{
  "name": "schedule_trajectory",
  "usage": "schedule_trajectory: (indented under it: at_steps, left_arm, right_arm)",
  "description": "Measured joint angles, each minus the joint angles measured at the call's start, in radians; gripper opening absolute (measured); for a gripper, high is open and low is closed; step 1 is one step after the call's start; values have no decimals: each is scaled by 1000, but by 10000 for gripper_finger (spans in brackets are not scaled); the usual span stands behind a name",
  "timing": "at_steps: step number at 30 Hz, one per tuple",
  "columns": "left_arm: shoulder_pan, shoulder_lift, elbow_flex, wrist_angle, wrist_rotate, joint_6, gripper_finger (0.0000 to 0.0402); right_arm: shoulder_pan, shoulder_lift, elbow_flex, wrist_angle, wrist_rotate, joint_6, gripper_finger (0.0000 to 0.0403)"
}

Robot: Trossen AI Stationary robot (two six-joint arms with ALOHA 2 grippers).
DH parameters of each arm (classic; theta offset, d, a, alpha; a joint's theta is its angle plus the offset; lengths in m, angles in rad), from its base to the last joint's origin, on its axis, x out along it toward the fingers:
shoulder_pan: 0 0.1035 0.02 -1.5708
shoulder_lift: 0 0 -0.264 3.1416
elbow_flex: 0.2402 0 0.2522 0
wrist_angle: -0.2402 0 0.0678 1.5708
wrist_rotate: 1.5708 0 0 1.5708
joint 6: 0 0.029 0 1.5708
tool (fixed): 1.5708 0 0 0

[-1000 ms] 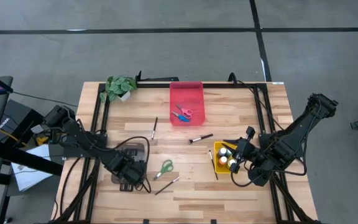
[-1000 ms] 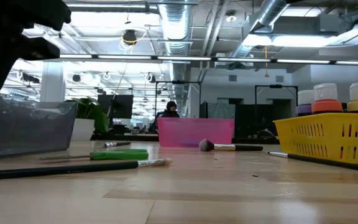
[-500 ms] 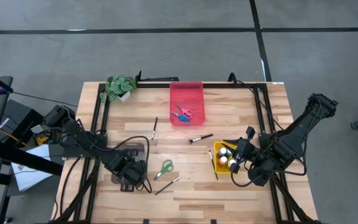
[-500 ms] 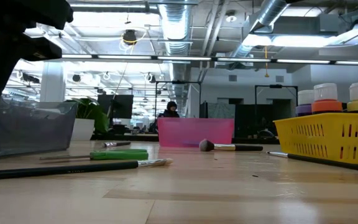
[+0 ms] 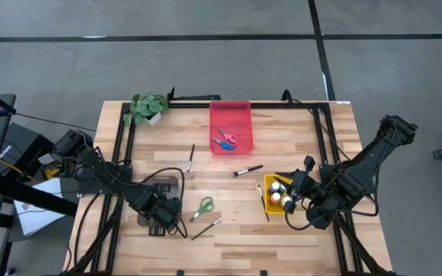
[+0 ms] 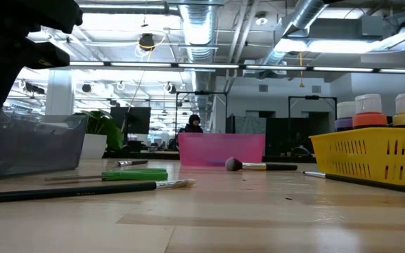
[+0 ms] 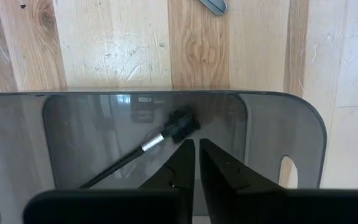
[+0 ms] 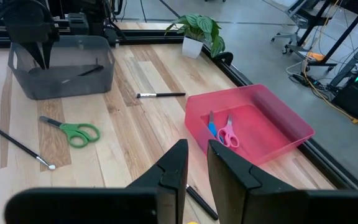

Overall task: Pick & Place Paint Supplies
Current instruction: Put the black makeup brush into the black bin

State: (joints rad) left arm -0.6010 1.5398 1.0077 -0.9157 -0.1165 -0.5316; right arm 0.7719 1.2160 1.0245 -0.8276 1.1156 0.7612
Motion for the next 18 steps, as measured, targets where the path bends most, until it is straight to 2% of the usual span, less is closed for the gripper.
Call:
schedule_trajectory:
  at_steps: [7, 12, 15, 18]
  left_arm:
    - [0, 0, 0, -12, 1, 0, 43]
    - [19, -25, 8, -14, 62, 1, 53]
    - [41, -70, 31, -9, 83, 1, 56]
    - [66, -128, 52, 7, 63, 23, 56]
  right_arm:
    - [0, 0, 0, 0, 0, 0, 56]
    - [0, 0, 0, 0, 0, 0, 56]
    - [-2, 0, 0, 1, 3, 0, 56]
    - [-3, 0, 0, 1, 5, 0, 56]
